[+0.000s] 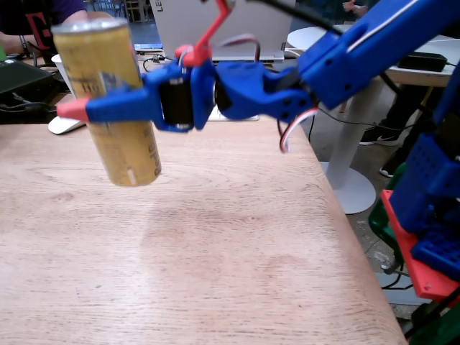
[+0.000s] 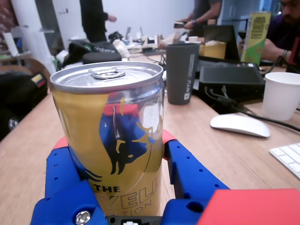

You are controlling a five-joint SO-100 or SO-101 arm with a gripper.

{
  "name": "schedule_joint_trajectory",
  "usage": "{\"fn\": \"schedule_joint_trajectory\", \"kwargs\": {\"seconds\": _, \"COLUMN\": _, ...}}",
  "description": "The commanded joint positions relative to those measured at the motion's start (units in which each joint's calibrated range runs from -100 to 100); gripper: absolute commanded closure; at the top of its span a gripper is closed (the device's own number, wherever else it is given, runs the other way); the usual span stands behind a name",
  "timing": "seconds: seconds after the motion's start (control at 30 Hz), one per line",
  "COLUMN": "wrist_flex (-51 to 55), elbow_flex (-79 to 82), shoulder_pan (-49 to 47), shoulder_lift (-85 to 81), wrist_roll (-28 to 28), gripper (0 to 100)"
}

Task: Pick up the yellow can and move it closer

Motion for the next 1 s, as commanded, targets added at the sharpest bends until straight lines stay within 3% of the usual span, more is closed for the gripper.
{"fn": "schedule_joint_trajectory", "kwargs": {"seconds": 0.0, "wrist_flex": 14.9, "elbow_flex": -1.4, "shoulder_pan": -0.5, "shoulder_lift": -16.9, "wrist_roll": -0.1, "gripper": 89}}
{"fn": "schedule_joint_trajectory", "kwargs": {"seconds": 0.13, "wrist_flex": 32.5, "elbow_flex": -1.4, "shoulder_pan": -0.5, "shoulder_lift": -27.7, "wrist_roll": -0.7, "gripper": 88}}
{"fn": "schedule_joint_trajectory", "kwargs": {"seconds": 0.33, "wrist_flex": 44.3, "elbow_flex": 3.7, "shoulder_pan": -0.5, "shoulder_lift": -39.8, "wrist_roll": -0.8, "gripper": 88}}
{"fn": "schedule_joint_trajectory", "kwargs": {"seconds": 0.7, "wrist_flex": 45.7, "elbow_flex": 42.6, "shoulder_pan": 0.9, "shoulder_lift": -82.7, "wrist_roll": -0.2, "gripper": 88}}
{"fn": "schedule_joint_trajectory", "kwargs": {"seconds": 0.9, "wrist_flex": 46.1, "elbow_flex": 50.0, "shoulder_pan": -0.3, "shoulder_lift": -91.2, "wrist_roll": -0.2, "gripper": 88}}
{"fn": "schedule_joint_trajectory", "kwargs": {"seconds": 0.97, "wrist_flex": 51.6, "elbow_flex": 50.5, "shoulder_pan": 0.2, "shoulder_lift": -93.8, "wrist_roll": -0.2, "gripper": 88}}
